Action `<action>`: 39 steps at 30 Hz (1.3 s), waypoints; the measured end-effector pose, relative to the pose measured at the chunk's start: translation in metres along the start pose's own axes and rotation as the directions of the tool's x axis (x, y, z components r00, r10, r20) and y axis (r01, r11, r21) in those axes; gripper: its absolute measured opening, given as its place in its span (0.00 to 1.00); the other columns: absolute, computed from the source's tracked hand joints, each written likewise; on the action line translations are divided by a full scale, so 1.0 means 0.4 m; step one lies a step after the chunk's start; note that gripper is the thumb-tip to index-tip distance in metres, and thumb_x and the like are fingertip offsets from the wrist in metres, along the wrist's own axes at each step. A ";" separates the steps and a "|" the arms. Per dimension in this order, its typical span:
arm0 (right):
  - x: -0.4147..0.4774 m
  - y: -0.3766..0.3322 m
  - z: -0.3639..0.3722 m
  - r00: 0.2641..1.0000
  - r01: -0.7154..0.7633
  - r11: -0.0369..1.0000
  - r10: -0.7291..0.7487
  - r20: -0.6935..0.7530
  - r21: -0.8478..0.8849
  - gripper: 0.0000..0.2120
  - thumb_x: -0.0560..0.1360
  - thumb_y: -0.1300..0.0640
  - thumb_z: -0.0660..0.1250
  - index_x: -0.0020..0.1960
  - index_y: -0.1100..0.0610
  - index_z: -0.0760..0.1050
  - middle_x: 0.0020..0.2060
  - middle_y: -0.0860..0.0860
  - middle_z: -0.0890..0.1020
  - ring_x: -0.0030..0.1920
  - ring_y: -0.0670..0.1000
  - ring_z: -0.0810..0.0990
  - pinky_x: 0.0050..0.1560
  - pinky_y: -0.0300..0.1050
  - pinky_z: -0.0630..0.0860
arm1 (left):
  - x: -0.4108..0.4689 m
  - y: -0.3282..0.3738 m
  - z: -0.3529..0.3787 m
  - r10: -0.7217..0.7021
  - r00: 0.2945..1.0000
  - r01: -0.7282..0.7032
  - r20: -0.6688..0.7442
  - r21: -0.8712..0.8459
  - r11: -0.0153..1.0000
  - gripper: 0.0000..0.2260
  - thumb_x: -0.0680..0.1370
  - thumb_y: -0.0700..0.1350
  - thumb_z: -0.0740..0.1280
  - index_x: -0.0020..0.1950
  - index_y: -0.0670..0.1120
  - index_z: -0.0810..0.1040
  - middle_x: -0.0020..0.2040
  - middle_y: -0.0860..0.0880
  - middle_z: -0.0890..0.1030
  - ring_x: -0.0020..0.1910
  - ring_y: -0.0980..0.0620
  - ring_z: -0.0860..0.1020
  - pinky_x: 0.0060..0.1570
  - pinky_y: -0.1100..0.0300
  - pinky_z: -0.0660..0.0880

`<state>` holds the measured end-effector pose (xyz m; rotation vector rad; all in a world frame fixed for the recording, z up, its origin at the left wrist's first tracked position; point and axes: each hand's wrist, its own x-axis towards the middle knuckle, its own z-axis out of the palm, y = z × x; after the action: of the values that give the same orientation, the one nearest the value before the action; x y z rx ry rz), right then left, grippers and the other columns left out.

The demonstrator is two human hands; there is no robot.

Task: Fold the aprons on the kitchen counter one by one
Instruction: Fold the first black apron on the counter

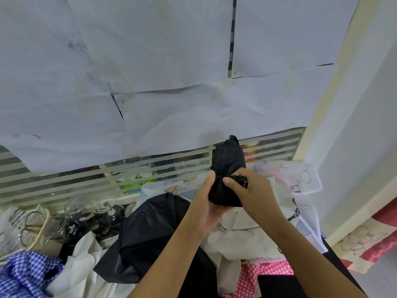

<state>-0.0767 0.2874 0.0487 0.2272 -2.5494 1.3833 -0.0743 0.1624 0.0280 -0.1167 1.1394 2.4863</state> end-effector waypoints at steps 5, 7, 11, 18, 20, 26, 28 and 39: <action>0.000 0.007 -0.003 0.998 -0.055 0.998 0.055 0.002 -0.006 0.07 0.76 0.54 0.67 0.39 0.49 0.74 0.35 0.44 0.77 0.38 0.42 0.75 0.37 0.29 0.68 | 0.001 0.001 0.001 0.064 0.996 -0.052 -0.065 0.173 0.984 0.17 0.76 0.43 0.67 0.63 0.36 0.74 0.57 0.38 0.81 0.58 0.44 0.80 0.57 0.54 0.77; -0.019 0.010 -0.002 0.997 -0.053 0.997 0.056 -0.058 0.050 0.05 0.74 0.53 0.70 0.45 0.47 0.73 0.43 0.42 0.78 0.45 0.39 0.75 0.41 0.27 0.68 | 0.004 -0.002 0.001 0.080 0.992 -0.060 -0.101 0.186 0.981 0.12 0.80 0.40 0.62 0.61 0.37 0.75 0.54 0.39 0.82 0.55 0.45 0.81 0.53 0.55 0.79; -0.046 0.039 -0.011 0.933 0.354 0.898 -0.357 0.038 -0.262 0.22 0.71 0.44 0.69 0.63 0.49 0.74 0.68 0.44 0.69 0.72 0.44 0.61 0.72 0.43 0.59 | 0.004 0.014 0.000 0.045 0.979 -0.031 -0.201 0.075 0.997 0.10 0.81 0.38 0.60 0.60 0.35 0.73 0.52 0.35 0.80 0.50 0.40 0.81 0.45 0.49 0.81; -0.044 0.111 -0.052 0.728 0.674 0.633 -0.658 0.194 -0.380 0.22 0.67 0.59 0.72 0.61 0.53 0.75 0.56 0.49 0.82 0.66 0.48 0.71 0.75 0.47 0.56 | -0.012 0.016 -0.016 -0.176 0.984 0.175 -0.035 -0.041 0.984 0.15 0.68 0.36 0.65 0.53 0.33 0.77 0.44 0.40 0.80 0.44 0.46 0.79 0.53 0.55 0.74; -0.041 0.111 -0.058 0.685 0.716 0.598 -0.700 0.201 -0.359 0.16 0.69 0.59 0.71 0.56 0.56 0.80 0.53 0.49 0.83 0.64 0.48 0.73 0.75 0.46 0.58 | -0.013 0.016 -0.003 -0.187 0.982 0.187 -0.002 -0.053 0.981 0.10 0.67 0.35 0.62 0.45 0.35 0.79 0.39 0.42 0.80 0.38 0.48 0.80 0.46 0.57 0.76; -0.068 0.094 -0.048 0.781 0.620 0.767 -0.584 0.221 -0.164 0.15 0.72 0.48 0.66 0.58 0.49 0.71 0.49 0.46 0.83 0.55 0.43 0.78 0.62 0.36 0.72 | -0.006 0.028 0.025 -0.247 0.962 0.250 -0.118 0.019 0.968 0.09 0.72 0.40 0.67 0.48 0.36 0.78 0.39 0.40 0.81 0.38 0.44 0.81 0.49 0.50 0.76; -0.075 0.080 -0.057 0.856 0.496 0.868 -0.484 0.180 -0.021 0.18 0.73 0.42 0.66 0.60 0.46 0.68 0.48 0.43 0.83 0.52 0.40 0.79 0.52 0.31 0.75 | -0.004 0.019 0.024 -0.221 0.964 0.216 -0.145 -0.048 0.975 0.11 0.70 0.39 0.67 0.51 0.35 0.76 0.41 0.39 0.80 0.41 0.43 0.80 0.51 0.49 0.76; -0.050 0.042 -0.025 0.998 0.023 0.976 -0.011 -0.059 0.218 0.06 0.76 0.52 0.67 0.45 0.41 0.73 0.41 0.38 0.79 0.46 0.38 0.76 0.41 0.28 0.72 | -0.003 -0.002 0.011 -0.050 0.998 0.047 -0.043 -0.080 0.996 0.22 0.80 0.52 0.55 0.64 0.37 0.74 0.58 0.35 0.79 0.59 0.39 0.77 0.58 0.45 0.75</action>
<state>-0.0602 0.3055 0.0350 0.2423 -2.3424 1.6397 -0.0724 0.1658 0.0305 -0.2205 1.0440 2.4977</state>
